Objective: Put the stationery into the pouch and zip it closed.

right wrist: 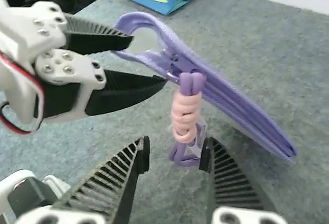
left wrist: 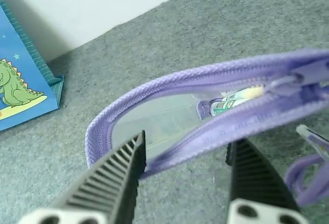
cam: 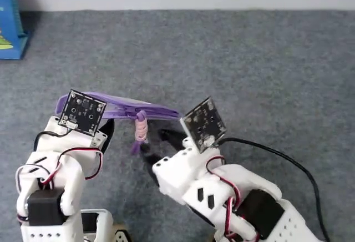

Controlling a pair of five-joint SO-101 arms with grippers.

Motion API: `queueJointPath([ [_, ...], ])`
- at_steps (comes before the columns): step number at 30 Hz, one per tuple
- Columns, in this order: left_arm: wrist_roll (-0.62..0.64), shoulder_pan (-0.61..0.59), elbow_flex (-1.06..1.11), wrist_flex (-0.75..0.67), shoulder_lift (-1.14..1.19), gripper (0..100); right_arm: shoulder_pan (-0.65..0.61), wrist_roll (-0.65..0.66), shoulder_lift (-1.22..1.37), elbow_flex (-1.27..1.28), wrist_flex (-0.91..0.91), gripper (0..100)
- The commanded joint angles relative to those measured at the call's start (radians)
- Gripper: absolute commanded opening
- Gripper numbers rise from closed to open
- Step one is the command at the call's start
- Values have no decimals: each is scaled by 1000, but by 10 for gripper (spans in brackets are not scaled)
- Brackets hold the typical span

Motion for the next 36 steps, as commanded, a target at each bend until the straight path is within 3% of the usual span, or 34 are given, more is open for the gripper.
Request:
queueJointPath([
  [1,12,3,-8,-25,-14,239,-19,-8,13,-57,-19,158],
  [16,12,3,-8,-11,-17,239,18,-3,223,-58,-191,155],
  [29,14,5,18,-11,-17,239,21,-3,173,-54,-196,151],
  [34,14,5,18,-11,-17,239,27,-3,177,-52,-211,10],
  [36,14,5,18,-9,-17,239,56,-3,173,-52,-214,16],
])
